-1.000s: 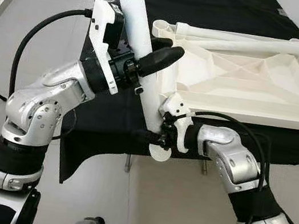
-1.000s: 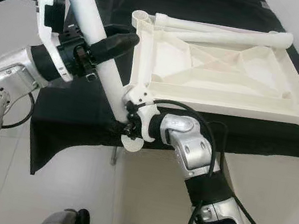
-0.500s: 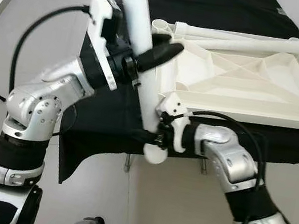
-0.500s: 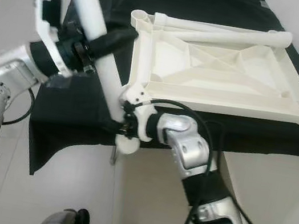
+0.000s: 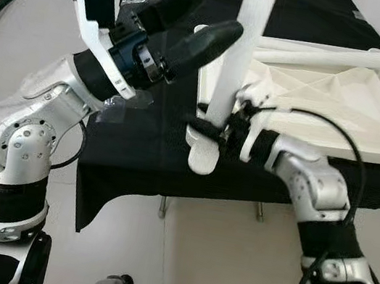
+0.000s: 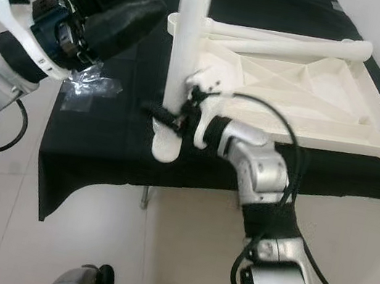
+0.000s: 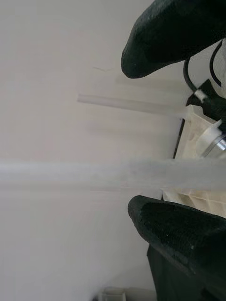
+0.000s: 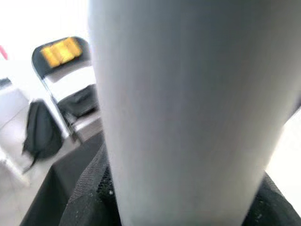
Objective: Building children table
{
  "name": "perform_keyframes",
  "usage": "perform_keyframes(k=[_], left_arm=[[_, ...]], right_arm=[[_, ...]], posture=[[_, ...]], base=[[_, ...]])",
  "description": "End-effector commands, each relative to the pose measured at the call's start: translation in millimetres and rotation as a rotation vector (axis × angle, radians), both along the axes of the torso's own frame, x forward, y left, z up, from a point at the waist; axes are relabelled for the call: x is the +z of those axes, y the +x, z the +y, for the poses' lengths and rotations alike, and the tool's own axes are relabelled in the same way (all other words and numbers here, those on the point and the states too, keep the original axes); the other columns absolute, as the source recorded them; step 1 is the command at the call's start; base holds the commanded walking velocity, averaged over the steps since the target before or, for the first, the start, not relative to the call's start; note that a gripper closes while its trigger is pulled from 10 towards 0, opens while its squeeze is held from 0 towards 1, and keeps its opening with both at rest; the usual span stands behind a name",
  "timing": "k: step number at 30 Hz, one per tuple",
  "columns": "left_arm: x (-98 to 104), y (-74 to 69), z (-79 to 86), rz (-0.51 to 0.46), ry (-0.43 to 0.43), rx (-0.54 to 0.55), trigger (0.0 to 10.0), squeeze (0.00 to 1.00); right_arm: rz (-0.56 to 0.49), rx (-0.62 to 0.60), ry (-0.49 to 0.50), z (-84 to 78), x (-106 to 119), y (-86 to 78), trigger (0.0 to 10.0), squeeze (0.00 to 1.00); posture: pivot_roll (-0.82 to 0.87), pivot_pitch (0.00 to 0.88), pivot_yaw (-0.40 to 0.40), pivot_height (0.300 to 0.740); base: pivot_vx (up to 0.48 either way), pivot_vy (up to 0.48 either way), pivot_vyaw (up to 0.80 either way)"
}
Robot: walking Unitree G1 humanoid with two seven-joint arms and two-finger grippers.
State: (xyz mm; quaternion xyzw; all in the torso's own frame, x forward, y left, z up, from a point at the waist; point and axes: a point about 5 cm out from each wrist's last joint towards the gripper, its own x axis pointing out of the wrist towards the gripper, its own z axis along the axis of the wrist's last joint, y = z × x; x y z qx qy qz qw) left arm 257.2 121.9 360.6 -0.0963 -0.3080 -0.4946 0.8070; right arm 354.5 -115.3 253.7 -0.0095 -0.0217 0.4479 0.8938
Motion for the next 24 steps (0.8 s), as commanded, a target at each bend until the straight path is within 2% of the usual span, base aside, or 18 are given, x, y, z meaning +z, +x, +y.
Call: perform_keyframes(k=[1, 3, 6, 7, 8, 9, 10, 11, 12, 13, 14, 15, 17, 19, 20, 21, 23, 24], left_arm=[[4.5, -10.1, 0.0, -0.027, 0.004, -0.015, 10.0, 1.00], [4.7, -18.1, -4.3, -0.032, 0.000, -0.040, 10.0, 1.00], [2.1, -21.2, -7.4, -0.026, 0.013, -0.045, 10.0, 1.00], [-5.5, -22.3, -12.2, 0.000, 0.028, -0.047, 10.0, 1.00], [-17.5, -13.5, -16.3, 0.047, 0.056, -0.032, 10.0, 1.00], [-17.5, -13.5, -16.3, 0.047, 0.056, -0.032, 10.0, 1.00], [-29.6, -6.3, -20.4, 0.090, 0.083, -0.019, 10.0, 1.00], [-29.6, -6.3, -20.4, 0.090, 0.083, -0.019, 10.0, 1.00], [-45.2, 0.4, -24.8, 0.134, 0.120, 0.009, 10.0, 0.87], [-62.8, 7.1, -28.7, 0.195, 0.141, 0.049, 10.0, 0.00], [-80.4, 11.3, -32.1, 0.250, 0.146, 0.092, 10.0, 0.00], [-80.4, 11.3, -32.1, 0.250, 0.146, 0.092, 10.0, 0.00], [-102.6, 15.7, -34.5, 0.324, 0.146, 0.176, 10.0, 0.00], [-118.7, 17.8, -32.8, 0.401, 0.122, 0.244, 10.0, 0.00], [-118.7, 17.8, -32.8, 0.401, 0.122, 0.244, 10.0, 0.00], [-132.4, 16.5, -32.0, 0.459, 0.113, 0.308, 10.0, 0.00], [-141.3, 12.8, -33.6, 0.491, 0.106, 0.344, 10.0, 0.00], [-141.3, 12.8, -33.6, 0.491, 0.106, 0.344, 10.0, 0.00]], right_arm=[[-0.023, -0.048, 0.100, -4.8, 10.6, 4.7, 0.0, 0.00], [-0.048, -0.087, 0.202, -8.7, 22.6, 8.4, 0.0, 0.00], [-0.046, -0.088, 0.253, -9.5, 27.2, 9.3, 0.0, 0.00], [-0.058, -0.091, 0.280, -8.9, 30.9, 9.7, 0.0, 0.00], [-0.064, -0.091, 0.304, -6.6, 33.7, 10.5, 0.1, 0.00], [-0.064, -0.091, 0.304, -6.6, 33.7, 10.5, 0.1, 0.00], [-0.070, -0.092, 0.320, -4.3, 35.4, 11.2, 0.9, 0.00], [-0.070, -0.092, 0.320, -4.3, 35.4, 11.2, 0.9, 0.00], [-0.074, -0.099, 0.323, -1.1, 35.4, 12.5, 10.0, 0.00], [-0.075, -0.119, 0.329, 1.3, 34.8, 14.6, 10.0, 0.00], [-0.079, -0.155, 0.337, 1.7, 34.5, 16.8, 10.0, 0.00], [-0.079, -0.155, 0.337, 1.7, 34.5, 16.8, 10.0, 0.00], [-0.088, -0.215, 0.370, -0.5, 35.8, 20.0, 10.0, 0.00], [-0.104, -0.308, 0.436, -9.5, 39.1, 22.9, 10.0, 0.00], [-0.104, -0.308, 0.436, -9.5, 39.1, 22.9, 10.0, 0.00], [-0.118, -0.399, 0.476, -19.4, 39.5, 25.3, 10.0, 0.00], [-0.128, -0.479, 0.480, -28.4, 37.4, 27.5, 10.0, 0.00], [-0.128, -0.479, 0.480, -28.4, 37.4, 27.5, 10.0, 0.00]], posture=[[0.02, 0.196, -0.023, 0.740], [0.03, 0.200, -0.025, 0.740], [0.03, 0.203, -0.027, 0.740], [0.03, 0.209, -0.028, 0.740], [0.03, 0.217, -0.032, 0.740], [0.03, 0.217, -0.032, 0.740], [0.03, 0.220, -0.033, 0.740], [0.03, 0.220, -0.033, 0.740], [0.03, 0.231, -0.035, 0.740], [0.03, 0.238, -0.037, 0.740], [0.03, 0.242, -0.038, 0.740], [0.03, 0.242, -0.038, 0.740], [0.03, 0.243, -0.038, 0.740], [0.02, 0.242, -0.039, 0.740], [0.02, 0.242, -0.039, 0.740], [0.02, 0.237, -0.041, 0.740], [0.02, 0.230, -0.043, 0.740], [0.02, 0.230, -0.043, 0.740]], base=[[0.000, 0.000, 0.00], [0.000, 0.000, 0.00], [0.000, 0.000, 0.00], [0.000, 0.000, 0.00], [0.000, 0.000, 0.00], [0.000, 0.000, 0.00], [0.000, 0.000, 0.00], [0.000, 0.000, 0.00], [0.000, 0.000, 0.00], [0.000, 0.000, 0.00], [0.000, 0.000, 0.00], [0.000, 0.000, 0.00], [0.000, 0.000, 0.00], [0.000, 0.000, 0.00], [0.000, 0.000, 0.00], [0.000, 0.000, 0.00], [0.000, 0.000, 0.00], [0.000, 0.000, 0.00]])
